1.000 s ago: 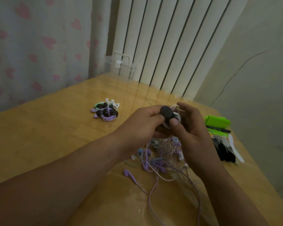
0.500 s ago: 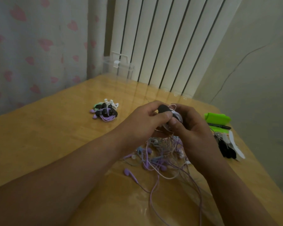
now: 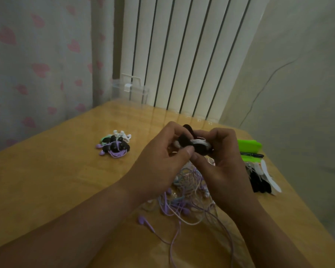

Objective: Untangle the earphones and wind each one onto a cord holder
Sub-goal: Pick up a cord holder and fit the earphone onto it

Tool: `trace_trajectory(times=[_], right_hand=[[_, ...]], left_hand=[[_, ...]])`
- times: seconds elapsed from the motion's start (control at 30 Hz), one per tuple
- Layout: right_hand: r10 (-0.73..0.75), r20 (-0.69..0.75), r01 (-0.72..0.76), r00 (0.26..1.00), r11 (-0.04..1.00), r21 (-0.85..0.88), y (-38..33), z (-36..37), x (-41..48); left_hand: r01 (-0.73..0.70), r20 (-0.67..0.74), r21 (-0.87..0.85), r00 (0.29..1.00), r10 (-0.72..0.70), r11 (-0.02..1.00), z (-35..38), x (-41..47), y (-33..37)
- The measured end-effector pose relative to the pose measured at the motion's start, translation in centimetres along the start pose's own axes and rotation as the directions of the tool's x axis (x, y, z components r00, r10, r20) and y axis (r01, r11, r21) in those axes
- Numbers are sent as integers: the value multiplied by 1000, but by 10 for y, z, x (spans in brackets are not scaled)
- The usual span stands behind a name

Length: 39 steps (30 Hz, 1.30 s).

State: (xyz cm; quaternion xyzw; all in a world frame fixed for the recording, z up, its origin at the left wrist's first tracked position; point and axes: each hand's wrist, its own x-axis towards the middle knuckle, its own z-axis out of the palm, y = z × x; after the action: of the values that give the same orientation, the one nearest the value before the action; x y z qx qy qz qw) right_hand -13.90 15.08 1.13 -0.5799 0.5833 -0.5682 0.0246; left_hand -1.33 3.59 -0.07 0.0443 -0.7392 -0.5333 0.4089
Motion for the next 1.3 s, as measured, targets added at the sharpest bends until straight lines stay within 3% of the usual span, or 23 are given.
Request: trace_trajectory(times=[0.17, 0.33, 0.43, 0.53, 0.67, 0.73, 0.9, 0.97, 1.07, 1.17, 1.3], right_hand=[[-47, 26, 47, 999, 999, -11, 2, -2, 0], [-45, 50, 49, 998, 995, -88, 1, -3, 0], [-17, 51, 22, 999, 995, -95, 2, -6, 1], [122, 63, -125, 991, 991, 45, 2, -10, 4], [297, 133, -322, 946, 912, 254, 1, -20, 8], [295, 142, -319, 945, 927, 196, 1, -19, 8], [189, 78, -187, 979, 982, -40, 3, -8, 3], [164, 48, -162, 985, 986, -48, 3, -4, 2], [158, 40, -156, 987, 986, -52, 2, 2, 0], [167, 33, -165, 985, 984, -66, 1, 6, -2], [246, 31, -247, 969, 968, 47, -2, 8, -1]], left_hand=[[-90, -9, 78, 996, 91, 993, 0, -5, 1], [-92, 1, 109, 996, 93, 990, -2, -3, 0], [-43, 0, 76, 999, 43, 996, -4, 0, -4], [24, 49, 11, 999, -25, 1000, -12, 6, -5], [236, 202, -286, 962, -182, 929, -19, 12, -6], [288, 240, -395, 949, -205, 873, -20, 13, -8], [300, 158, -310, 952, -262, 902, -15, 11, -19], [332, 172, -364, 942, -287, 870, -14, 9, -14], [346, 123, -286, 938, -324, 893, -11, 10, -11], [393, 129, -371, 919, -372, 841, -7, 10, -10], [439, 171, -464, 897, -408, 769, -7, 11, -8]])
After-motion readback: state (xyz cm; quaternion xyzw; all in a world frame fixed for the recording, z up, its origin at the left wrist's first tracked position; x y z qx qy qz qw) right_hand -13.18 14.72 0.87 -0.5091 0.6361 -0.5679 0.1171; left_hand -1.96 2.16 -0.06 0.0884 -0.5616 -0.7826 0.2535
